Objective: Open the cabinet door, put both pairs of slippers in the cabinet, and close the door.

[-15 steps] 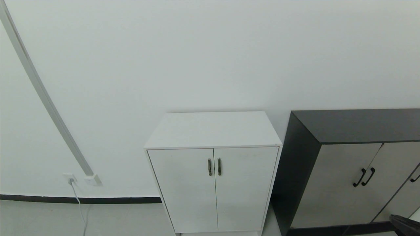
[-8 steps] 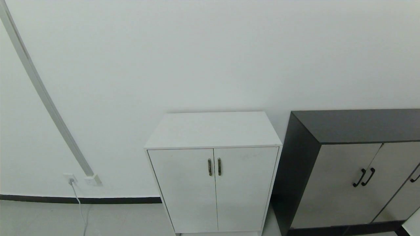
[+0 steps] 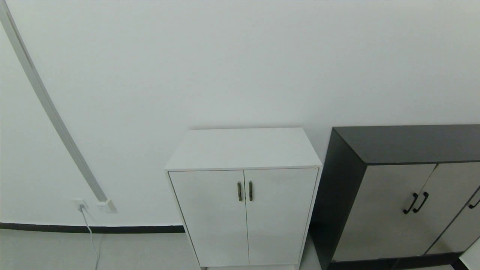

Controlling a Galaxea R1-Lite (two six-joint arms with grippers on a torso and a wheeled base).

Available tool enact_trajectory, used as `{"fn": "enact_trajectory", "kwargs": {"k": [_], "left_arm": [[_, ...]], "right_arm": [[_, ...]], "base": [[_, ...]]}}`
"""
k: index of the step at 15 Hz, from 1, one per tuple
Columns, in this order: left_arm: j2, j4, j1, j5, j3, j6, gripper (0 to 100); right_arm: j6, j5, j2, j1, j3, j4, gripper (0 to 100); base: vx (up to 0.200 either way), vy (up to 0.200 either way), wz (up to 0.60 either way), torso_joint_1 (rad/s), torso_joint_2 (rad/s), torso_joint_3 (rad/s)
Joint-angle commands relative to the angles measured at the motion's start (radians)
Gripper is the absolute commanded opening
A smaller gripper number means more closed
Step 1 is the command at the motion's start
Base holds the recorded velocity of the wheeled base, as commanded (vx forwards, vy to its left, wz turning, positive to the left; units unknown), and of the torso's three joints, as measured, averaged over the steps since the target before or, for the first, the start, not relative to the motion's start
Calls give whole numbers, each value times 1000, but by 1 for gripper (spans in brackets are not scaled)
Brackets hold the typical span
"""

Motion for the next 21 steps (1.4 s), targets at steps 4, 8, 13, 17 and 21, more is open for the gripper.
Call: {"fn": "enact_trajectory", "kwargs": {"k": [4, 8, 13, 17, 21], "left_arm": [[0, 1, 0, 1, 0, 0, 0], [0, -1, 0, 1, 0, 0, 0], [0, 1, 0, 1, 0, 0, 0], [0, 1, 0, 1, 0, 0, 0], [0, 1, 0, 1, 0, 0, 0]], "right_arm": [[0, 52, -12, 6, 7, -3, 0], [0, 81, -18, 7, 40, -3, 0], [1, 127, -66, 13, 47, 7, 0], [1, 147, -119, 10, 45, 37, 0], [1, 147, -173, -148, 45, 37, 0]], "base": [[0, 0, 0, 0, 0, 0], [0, 0, 0, 0, 0, 0], [0, 0, 0, 0, 0, 0], [0, 0, 0, 0, 0, 0], [0, 0, 0, 0, 0, 0]]}}
